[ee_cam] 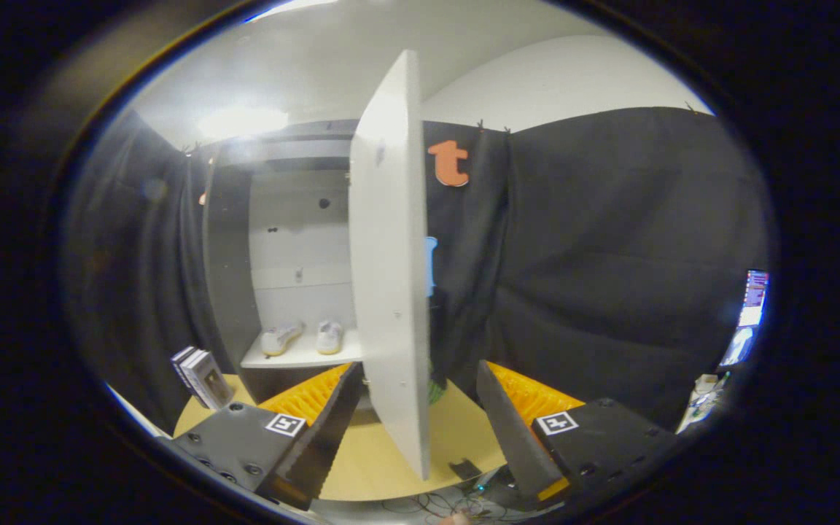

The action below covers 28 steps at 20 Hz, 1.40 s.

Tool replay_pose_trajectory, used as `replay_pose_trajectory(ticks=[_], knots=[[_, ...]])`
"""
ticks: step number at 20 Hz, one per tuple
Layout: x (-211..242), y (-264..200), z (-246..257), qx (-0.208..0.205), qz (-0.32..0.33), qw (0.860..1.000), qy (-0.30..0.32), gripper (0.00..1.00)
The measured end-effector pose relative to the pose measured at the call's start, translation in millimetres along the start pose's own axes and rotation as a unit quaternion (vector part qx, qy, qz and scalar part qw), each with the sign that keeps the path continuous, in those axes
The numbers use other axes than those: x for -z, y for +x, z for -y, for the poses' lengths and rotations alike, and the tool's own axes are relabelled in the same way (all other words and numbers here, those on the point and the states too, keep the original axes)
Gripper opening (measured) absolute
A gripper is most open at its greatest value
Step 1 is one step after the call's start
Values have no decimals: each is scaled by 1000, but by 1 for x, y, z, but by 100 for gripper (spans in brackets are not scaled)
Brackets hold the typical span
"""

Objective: Open the shoe cabinet door, grab the shoes and put them into the shoe cabinet, then close the shoe cabinet door.

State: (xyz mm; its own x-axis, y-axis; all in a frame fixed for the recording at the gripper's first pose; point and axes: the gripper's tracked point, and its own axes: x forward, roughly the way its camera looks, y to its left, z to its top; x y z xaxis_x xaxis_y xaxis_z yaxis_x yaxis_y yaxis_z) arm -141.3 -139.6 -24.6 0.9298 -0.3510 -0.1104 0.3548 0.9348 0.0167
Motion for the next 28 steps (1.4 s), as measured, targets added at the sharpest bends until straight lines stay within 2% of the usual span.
replay_pose_trajectory(ticks=[3,6,11,17,21,28], knots=[[-8,31,53,-2,3,1000,3,97],[-11,78,75,-34,7,999,-10,97],[-14,148,50,-108,21,994,-28,96],[-5,209,19,-157,16,987,-34,95],[-1,219,-3,-187,14,982,-37,95],[1,209,-24,-188,9,982,-17,94]])
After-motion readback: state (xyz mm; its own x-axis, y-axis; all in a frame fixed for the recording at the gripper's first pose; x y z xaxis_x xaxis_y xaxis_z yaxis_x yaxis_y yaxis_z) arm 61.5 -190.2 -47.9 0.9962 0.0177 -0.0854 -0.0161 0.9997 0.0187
